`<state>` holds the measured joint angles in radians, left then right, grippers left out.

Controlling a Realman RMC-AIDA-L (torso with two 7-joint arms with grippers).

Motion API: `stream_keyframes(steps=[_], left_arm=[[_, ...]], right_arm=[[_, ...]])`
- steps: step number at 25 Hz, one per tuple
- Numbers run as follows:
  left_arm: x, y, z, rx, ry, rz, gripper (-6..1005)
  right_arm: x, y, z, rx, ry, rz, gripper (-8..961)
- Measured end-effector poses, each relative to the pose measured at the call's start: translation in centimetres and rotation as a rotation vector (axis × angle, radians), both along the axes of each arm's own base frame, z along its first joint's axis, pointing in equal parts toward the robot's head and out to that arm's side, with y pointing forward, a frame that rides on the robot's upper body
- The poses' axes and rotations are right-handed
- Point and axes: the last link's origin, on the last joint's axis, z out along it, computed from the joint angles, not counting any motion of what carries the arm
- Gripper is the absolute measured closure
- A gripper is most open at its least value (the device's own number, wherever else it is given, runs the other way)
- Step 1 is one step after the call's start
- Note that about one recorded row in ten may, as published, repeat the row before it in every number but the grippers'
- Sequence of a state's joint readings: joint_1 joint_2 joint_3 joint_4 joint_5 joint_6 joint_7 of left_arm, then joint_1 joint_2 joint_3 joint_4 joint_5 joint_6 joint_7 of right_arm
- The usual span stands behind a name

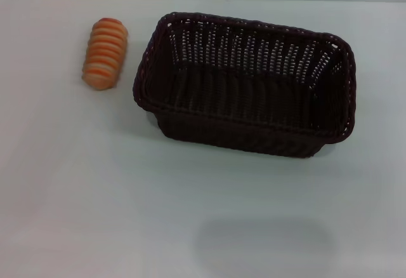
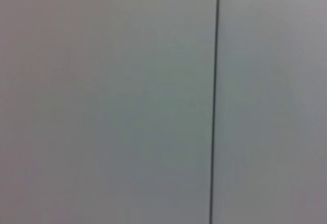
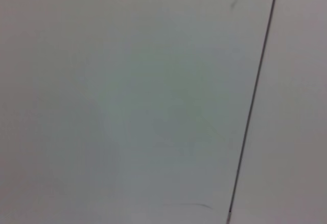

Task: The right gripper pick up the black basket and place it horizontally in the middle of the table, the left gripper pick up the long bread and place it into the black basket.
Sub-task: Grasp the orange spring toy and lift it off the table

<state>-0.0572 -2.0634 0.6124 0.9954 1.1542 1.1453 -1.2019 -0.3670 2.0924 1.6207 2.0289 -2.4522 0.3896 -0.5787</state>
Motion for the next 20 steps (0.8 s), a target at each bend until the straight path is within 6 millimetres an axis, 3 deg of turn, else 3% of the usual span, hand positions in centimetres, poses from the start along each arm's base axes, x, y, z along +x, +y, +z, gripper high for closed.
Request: stream_keyframes(steps=[8, 9, 13, 14, 15, 19, 20], left_arm=[[3.5, 1.0, 2.6, -0.123, -0.103, 0.009, 163], [5.1, 1.4, 3.3, -0.176, -0.151, 0.022, 163], [7.4, 2.1, 4.1, -0.259, -0.172, 0.066, 163], [9.5, 3.0, 4.2, -0.338, -0.151, 0.104, 163], [9.5, 3.0, 4.2, -0.338, -0.151, 0.104, 163], [13.4, 5.6, 4.0, -0.503, -0.132, 0.141, 163], [13.4, 5.6, 4.0, -0.503, -0.132, 0.141, 163]], right_arm=[[0.6, 0.0, 0.5, 0.009, -0.034, -0.023, 461], [0.8, 0.0, 0.5, 0.007, -0.037, -0.027, 461], [1.0, 0.0, 0.4, 0.003, -0.043, -0.032, 460], [1.1, 0.2, 0.2, -0.003, -0.053, -0.037, 461], [1.1, 0.2, 0.2, -0.003, -0.053, -0.037, 461], [1.3, 0.5, -0.1, -0.013, -0.067, -0.036, 460], [1.3, 0.5, -0.1, -0.013, -0.067, -0.036, 460]])
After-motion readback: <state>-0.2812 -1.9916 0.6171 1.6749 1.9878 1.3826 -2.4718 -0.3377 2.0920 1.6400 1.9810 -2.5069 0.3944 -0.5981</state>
